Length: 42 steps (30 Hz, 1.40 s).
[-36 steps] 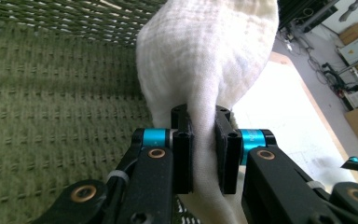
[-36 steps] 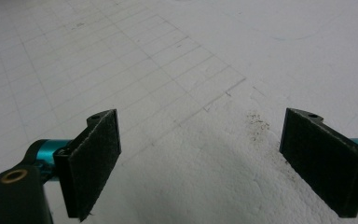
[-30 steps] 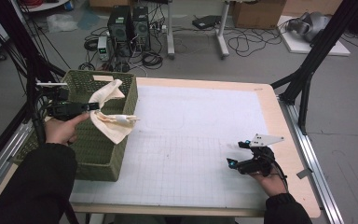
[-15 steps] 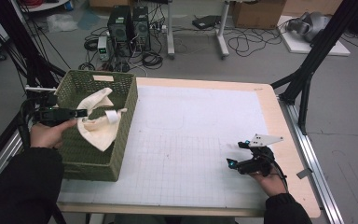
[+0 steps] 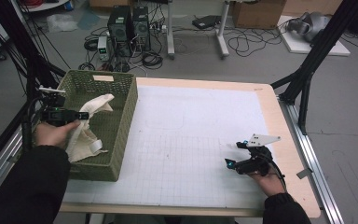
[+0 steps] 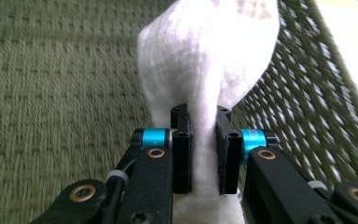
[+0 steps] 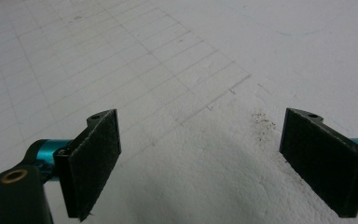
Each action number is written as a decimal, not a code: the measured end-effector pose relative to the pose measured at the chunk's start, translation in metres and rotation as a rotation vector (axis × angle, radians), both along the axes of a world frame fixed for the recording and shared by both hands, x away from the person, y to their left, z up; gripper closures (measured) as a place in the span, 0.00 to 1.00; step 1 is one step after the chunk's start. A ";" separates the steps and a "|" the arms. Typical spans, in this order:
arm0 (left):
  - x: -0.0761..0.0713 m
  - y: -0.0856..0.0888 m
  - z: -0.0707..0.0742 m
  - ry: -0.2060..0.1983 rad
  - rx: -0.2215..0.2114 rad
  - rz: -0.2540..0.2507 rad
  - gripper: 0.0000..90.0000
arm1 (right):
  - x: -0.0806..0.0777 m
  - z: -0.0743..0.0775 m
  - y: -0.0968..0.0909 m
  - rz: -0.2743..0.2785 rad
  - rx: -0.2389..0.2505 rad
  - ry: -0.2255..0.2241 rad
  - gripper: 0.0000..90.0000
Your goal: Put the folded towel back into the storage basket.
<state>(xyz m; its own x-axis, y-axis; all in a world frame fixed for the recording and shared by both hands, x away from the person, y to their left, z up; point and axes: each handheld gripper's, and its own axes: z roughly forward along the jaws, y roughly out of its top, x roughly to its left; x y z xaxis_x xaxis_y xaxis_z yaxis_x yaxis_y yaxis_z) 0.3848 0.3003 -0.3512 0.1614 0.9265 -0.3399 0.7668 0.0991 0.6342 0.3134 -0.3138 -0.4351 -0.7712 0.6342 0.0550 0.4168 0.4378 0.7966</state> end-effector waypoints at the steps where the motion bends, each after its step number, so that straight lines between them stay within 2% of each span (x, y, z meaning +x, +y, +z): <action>1: 0.003 -0.001 -0.002 0.000 -0.008 0.023 0.88 | 0.000 0.000 0.000 0.002 -0.003 0.007 0.13; 3: 0.007 -0.003 -0.008 0.017 -0.004 0.048 0.88 | 0.000 -0.001 0.002 0.003 -0.003 0.014 0.13; 5: 0.010 -0.007 -0.014 0.056 0.028 0.063 0.88 | 0.000 -0.001 0.002 0.009 -0.008 0.014 0.13; 9: 0.013 -0.010 -0.027 0.137 0.107 0.051 0.86 | 0.001 -0.002 0.002 0.010 -0.008 0.017 0.13; 13: 0.015 -0.012 -0.032 0.196 0.138 0.043 0.87 | 0.001 -0.003 0.003 0.017 -0.010 0.013 0.13; 17: 0.017 -0.015 -0.042 0.298 0.186 0.004 0.87 | 0.001 -0.002 0.004 0.023 -0.012 0.013 0.13; 18: 0.017 -0.016 -0.044 0.315 0.187 -0.007 0.87 | 0.001 -0.002 0.004 0.018 -0.012 0.014 0.13; 20: 0.018 -0.018 -0.045 0.319 0.197 -0.010 0.86 | 0.001 -0.002 0.004 0.019 -0.011 0.013 0.13; 25: 0.019 -0.018 -0.047 0.336 0.194 -0.020 0.86 | 0.001 -0.003 0.004 0.024 -0.012 0.013 0.13; 28: 0.019 -0.016 -0.045 0.343 0.162 -0.018 0.87 | 0.001 -0.002 0.004 0.021 -0.009 0.009 0.13; 31: 0.021 -0.014 -0.044 0.384 0.094 -0.072 0.86 | 0.001 -0.002 0.005 0.024 -0.009 0.010 0.13; 33: 0.023 -0.017 -0.044 0.429 0.081 -0.129 0.85 | 0.001 -0.002 0.006 0.025 -0.010 0.012 0.13; 36: 0.028 -0.026 -0.043 0.424 0.099 -0.143 0.83 | 0.001 -0.002 0.006 0.023 -0.010 0.009 0.13; 38: 0.031 -0.033 -0.044 0.394 0.113 -0.122 0.83 | 0.001 -0.002 0.005 0.022 -0.008 0.008 0.13; 40: 0.033 -0.037 -0.043 0.317 0.117 -0.085 0.86 | 0.001 -0.001 0.005 0.021 -0.007 0.006 0.13; 41: 0.033 -0.038 -0.040 0.258 0.127 -0.065 0.86 | 0.000 -0.001 0.005 0.018 -0.007 0.008 0.13; 42: 0.034 -0.038 -0.038 0.202 0.111 -0.052 0.86 | 0.001 -0.001 0.004 0.018 -0.008 0.004 0.13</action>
